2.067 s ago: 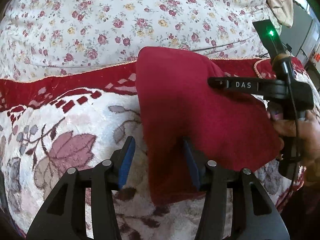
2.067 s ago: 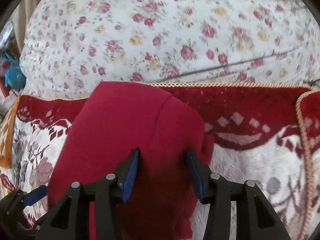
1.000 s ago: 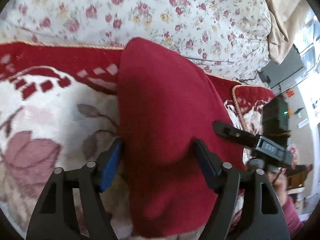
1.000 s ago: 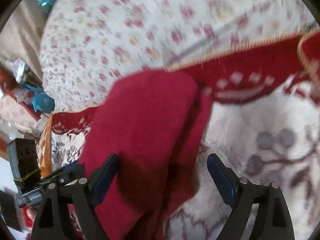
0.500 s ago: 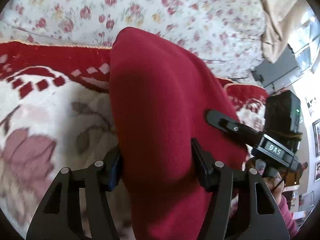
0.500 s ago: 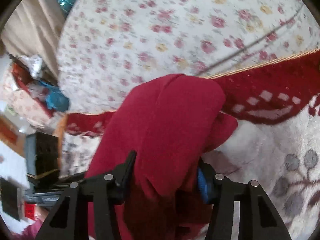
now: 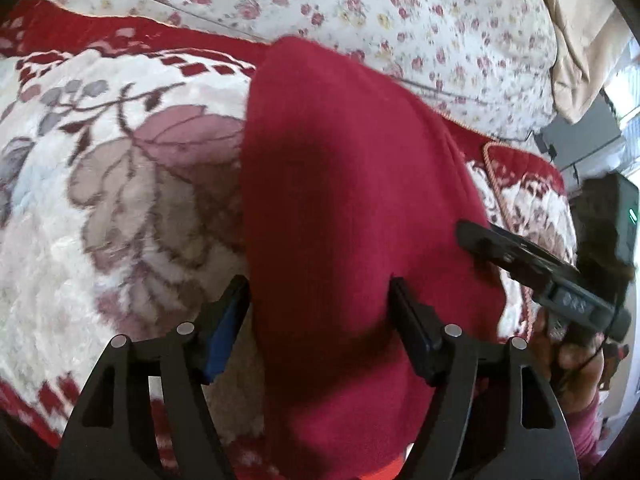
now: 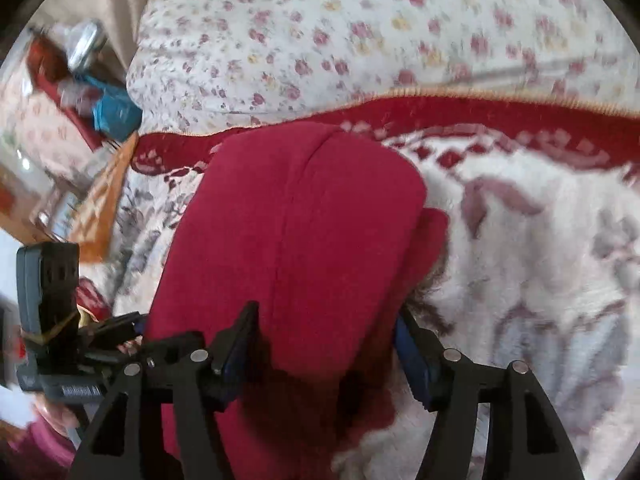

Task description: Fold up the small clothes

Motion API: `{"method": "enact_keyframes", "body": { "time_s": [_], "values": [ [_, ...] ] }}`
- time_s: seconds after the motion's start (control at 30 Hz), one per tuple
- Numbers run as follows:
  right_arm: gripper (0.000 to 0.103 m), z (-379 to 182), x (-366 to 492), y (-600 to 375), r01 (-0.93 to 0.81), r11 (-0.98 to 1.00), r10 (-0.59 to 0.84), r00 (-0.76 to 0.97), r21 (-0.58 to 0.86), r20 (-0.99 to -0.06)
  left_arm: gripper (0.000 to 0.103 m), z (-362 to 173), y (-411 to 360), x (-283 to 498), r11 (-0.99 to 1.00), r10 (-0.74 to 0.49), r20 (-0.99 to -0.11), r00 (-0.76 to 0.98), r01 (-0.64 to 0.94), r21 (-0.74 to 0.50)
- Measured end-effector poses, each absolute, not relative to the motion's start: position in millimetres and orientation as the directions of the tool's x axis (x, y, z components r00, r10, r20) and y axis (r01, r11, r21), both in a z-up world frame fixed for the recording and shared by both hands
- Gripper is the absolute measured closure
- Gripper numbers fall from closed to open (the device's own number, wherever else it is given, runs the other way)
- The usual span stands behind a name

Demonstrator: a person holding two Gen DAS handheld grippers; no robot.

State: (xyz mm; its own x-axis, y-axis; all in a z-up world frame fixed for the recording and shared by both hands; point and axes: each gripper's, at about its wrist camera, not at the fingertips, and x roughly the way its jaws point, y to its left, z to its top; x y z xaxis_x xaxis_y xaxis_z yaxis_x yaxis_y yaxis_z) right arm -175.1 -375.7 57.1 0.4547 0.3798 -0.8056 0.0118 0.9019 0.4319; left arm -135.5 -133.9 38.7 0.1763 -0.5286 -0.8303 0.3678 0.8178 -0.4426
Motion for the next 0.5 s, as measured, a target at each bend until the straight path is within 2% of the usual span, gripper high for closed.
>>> {"method": "enact_keyframes", "body": {
  "time_s": [0.13,0.27,0.4,0.5],
  "values": [
    [0.041,100,-206,-369,-0.019,0.942,0.29,0.549,0.335,-0.784,0.031,60,-126,-145,0.852,-0.466,-0.836,0.289,0.401,-0.336],
    [0.041,120,-226,-347,-0.106,0.929,0.349,0.573,0.355,-0.742,0.031,65,-126,-155,0.874,-0.409,-0.838,0.362,0.42,-0.245],
    [0.041,111,-233,-314,-0.187,0.939,0.343,0.551,0.288,-0.761,0.031,65,-130,-162,0.886,-0.381,-0.827,0.413,0.418,-0.199],
    [0.041,85,-233,-305,-0.185,0.964,0.259,0.506,0.19,-0.822,0.031,69,-129,-168,0.896,-0.356,-0.817,0.454,0.413,-0.161]
  ]
}}
